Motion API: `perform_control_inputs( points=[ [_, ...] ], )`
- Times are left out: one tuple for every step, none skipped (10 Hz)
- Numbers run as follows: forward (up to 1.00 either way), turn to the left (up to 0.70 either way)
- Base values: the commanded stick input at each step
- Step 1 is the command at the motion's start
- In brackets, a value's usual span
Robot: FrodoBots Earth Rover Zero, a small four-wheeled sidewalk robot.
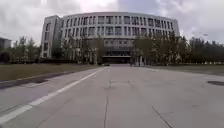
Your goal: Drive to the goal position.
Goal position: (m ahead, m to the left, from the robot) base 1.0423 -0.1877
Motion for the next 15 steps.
perform_control_inputs(
  points=[
    [0.50, -0.02],
    [0.50, -0.02],
    [0.50, -0.02],
    [0.50, -0.02],
    [0.50, -0.02],
    [0.50, -0.02],
    [0.50, -0.02],
    [0.50, -0.02],
    [0.50, -0.13],
    [0.50, -0.52],
    [0.50, -0.52],
    [0.34, -0.56],
    [0.00, -0.50],
    [0.00, -0.50],
    [0.00, -0.50]
  ],
)
